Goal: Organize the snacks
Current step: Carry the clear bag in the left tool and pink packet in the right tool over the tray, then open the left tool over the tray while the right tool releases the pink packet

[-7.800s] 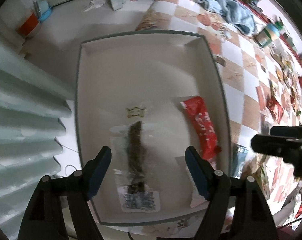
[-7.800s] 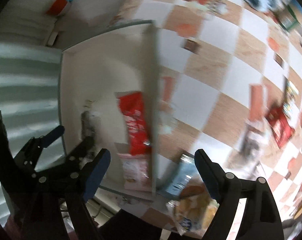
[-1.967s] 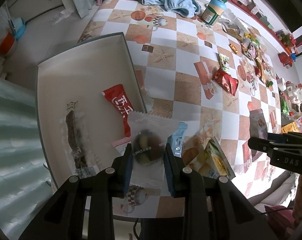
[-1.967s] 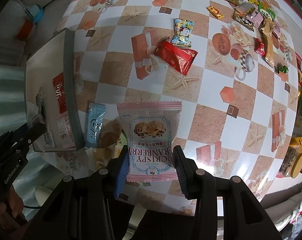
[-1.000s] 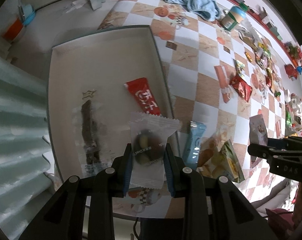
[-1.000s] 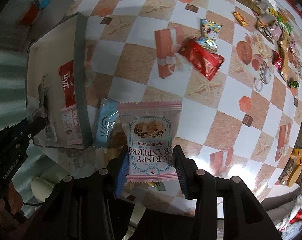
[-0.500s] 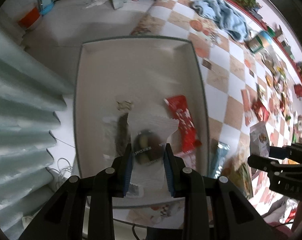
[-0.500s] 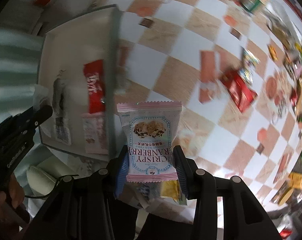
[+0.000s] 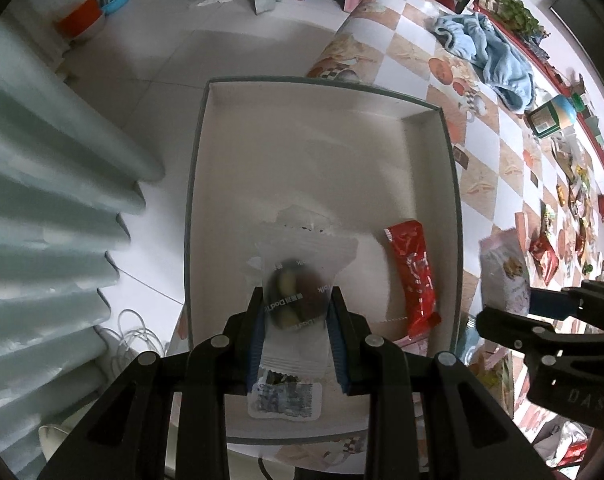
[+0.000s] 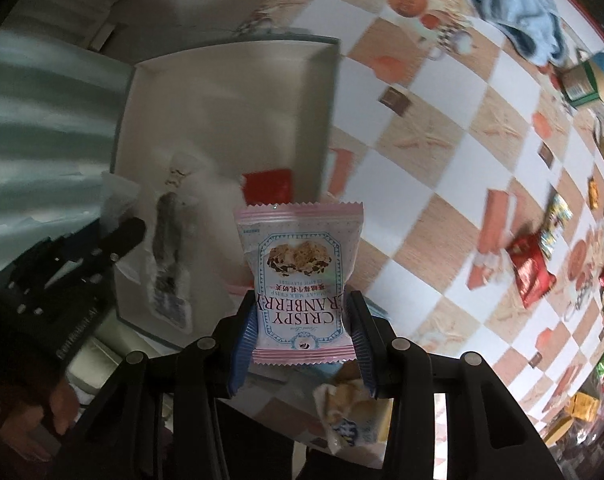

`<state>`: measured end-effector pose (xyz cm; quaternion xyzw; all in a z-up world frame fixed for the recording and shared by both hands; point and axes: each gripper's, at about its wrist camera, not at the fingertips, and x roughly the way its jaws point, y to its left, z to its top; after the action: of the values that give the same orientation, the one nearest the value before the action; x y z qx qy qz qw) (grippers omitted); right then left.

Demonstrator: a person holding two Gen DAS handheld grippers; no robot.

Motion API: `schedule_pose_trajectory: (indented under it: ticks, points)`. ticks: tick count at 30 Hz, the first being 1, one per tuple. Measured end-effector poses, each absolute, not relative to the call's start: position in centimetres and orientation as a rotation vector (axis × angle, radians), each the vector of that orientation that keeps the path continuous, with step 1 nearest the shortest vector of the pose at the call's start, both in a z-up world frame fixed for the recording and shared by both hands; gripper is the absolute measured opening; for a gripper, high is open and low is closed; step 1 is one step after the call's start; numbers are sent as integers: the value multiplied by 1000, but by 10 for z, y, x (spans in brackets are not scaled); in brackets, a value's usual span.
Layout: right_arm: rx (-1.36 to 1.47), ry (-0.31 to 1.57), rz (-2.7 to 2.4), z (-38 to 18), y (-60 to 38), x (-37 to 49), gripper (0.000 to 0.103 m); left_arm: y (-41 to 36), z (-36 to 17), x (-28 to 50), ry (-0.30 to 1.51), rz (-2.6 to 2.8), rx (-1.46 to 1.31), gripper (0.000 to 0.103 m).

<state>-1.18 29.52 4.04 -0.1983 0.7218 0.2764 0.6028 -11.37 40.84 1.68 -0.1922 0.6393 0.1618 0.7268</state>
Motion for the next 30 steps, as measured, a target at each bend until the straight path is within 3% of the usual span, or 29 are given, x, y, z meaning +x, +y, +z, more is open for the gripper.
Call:
schedule_pose_trajectory:
  ticks: [15, 18, 20, 22, 23, 24, 30]
  points:
    - [-424, 1676, 657, 17, 354, -6, 45, 418, 8, -109, 1422, 365, -422, 33]
    - [-431, 1680, 662, 14, 358, -9, 45, 416, 9, -110, 1415, 359, -423, 49]
    - [-429, 1685, 661, 13, 359, -10, 46, 415, 11, -111, 1406, 365, -416, 68]
    - [-428, 1681, 666, 15, 348, -13, 57, 413, 14, -112, 1395, 365, -412, 74]
    - [-429, 1673, 664, 16, 347, -14, 70, 413, 14, -112, 1393, 364, -411, 76]
    - [-429, 1666, 663, 17, 346, -14, 76, 412, 15, -112, 1393, 364, -409, 77]
    - [-414, 1675, 626, 19, 324, -7, 78, 407, 17, -110, 1396, 356, -402, 78]
